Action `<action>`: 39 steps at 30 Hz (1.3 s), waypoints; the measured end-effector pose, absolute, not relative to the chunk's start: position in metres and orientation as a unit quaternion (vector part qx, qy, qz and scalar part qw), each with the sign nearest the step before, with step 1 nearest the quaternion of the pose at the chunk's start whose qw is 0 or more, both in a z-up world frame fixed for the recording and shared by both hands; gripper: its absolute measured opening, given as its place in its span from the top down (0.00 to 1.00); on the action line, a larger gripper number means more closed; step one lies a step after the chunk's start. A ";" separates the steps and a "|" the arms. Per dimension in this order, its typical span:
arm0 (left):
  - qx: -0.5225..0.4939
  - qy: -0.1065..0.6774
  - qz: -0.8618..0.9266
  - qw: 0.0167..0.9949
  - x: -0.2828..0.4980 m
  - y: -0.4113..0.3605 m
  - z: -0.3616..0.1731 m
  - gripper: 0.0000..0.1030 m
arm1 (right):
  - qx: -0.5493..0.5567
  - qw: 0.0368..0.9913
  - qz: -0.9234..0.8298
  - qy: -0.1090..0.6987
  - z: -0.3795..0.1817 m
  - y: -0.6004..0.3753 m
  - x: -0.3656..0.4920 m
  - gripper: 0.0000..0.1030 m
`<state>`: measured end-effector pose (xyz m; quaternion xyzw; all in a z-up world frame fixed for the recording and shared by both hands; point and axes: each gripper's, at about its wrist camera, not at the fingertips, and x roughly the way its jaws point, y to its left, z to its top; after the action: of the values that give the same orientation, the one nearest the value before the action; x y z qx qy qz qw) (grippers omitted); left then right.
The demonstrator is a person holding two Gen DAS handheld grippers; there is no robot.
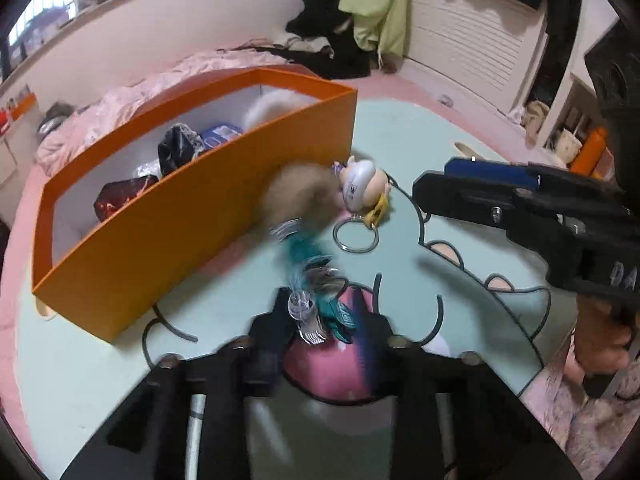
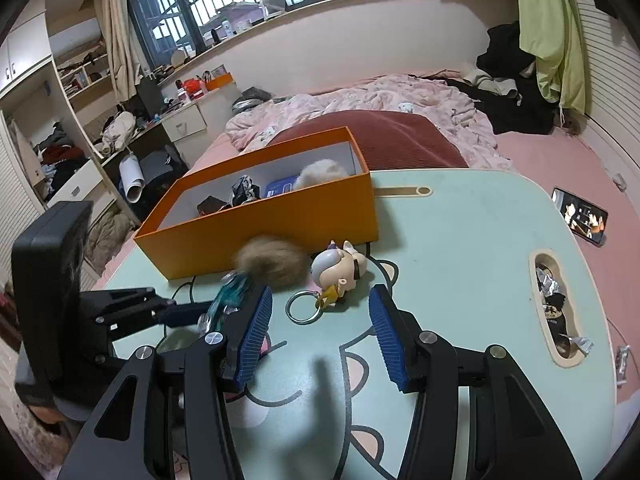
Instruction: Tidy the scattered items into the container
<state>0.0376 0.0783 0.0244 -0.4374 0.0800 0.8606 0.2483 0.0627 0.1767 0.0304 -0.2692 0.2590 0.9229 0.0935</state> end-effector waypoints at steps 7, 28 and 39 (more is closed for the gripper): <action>-0.406 0.024 0.876 0.260 0.049 0.043 0.046 0.82 | -0.269 0.095 0.922 0.262 0.029 0.178 0.062 0.50; -0.354 -0.052 0.916 0.184 0.003 -0.016 0.088 0.33 | -0.273 0.097 0.920 0.264 0.027 0.178 0.062 0.50; -0.351 0.014 0.933 0.085 0.009 -0.033 0.055 0.32 | -0.287 0.093 0.918 0.258 0.021 0.170 0.054 0.50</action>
<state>0.0092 -0.0333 0.0549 -0.3507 0.0138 0.9325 0.0851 0.0539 0.1703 0.0210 -0.2869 0.2583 0.9178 0.0931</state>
